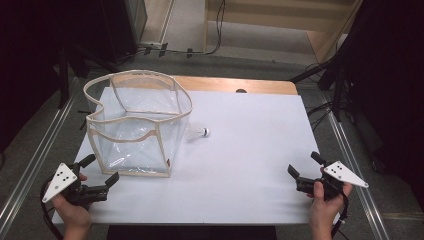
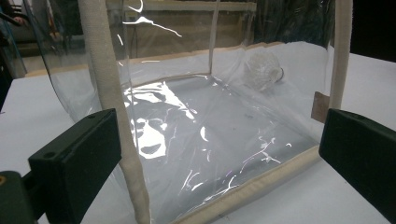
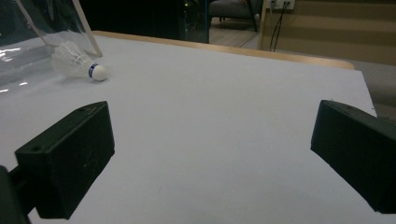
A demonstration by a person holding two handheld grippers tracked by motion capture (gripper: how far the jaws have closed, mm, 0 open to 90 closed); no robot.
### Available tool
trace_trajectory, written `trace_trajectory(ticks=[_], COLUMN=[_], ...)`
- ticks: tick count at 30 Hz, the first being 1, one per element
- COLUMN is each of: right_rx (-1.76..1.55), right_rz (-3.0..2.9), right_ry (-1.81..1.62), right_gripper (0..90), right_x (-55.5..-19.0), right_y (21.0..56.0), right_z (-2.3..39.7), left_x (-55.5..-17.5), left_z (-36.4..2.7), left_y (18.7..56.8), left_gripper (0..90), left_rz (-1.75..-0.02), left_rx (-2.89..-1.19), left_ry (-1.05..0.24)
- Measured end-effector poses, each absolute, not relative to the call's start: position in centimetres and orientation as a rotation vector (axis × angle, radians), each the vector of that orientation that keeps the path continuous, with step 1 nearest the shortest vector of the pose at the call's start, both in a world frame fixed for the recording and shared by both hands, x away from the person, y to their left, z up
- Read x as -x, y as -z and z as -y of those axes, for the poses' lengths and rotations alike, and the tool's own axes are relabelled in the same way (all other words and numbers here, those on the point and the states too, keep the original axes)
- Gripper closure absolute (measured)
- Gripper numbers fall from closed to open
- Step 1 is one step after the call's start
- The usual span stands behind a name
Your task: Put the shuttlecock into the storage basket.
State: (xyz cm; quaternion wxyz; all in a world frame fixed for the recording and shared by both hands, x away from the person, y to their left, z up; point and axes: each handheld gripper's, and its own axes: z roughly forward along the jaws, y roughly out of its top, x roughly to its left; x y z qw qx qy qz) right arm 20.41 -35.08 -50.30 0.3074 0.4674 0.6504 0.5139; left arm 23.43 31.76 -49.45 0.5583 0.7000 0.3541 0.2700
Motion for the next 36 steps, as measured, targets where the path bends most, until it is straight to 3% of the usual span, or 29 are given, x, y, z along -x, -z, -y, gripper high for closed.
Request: trace_trajectory(ticks=[36], right_rx=[-1.054], right_rz=[-1.979], right_ry=[-1.426], right_gripper=[0.0], right_x=[-24.7], right_y=[46.3], right_z=[30.3], left_x=[-23.5], left_z=[-31.7], left_y=[49.5], left_gripper=[0.0], left_rz=[-0.837], left_rx=[-1.646], left_ry=[-0.635])
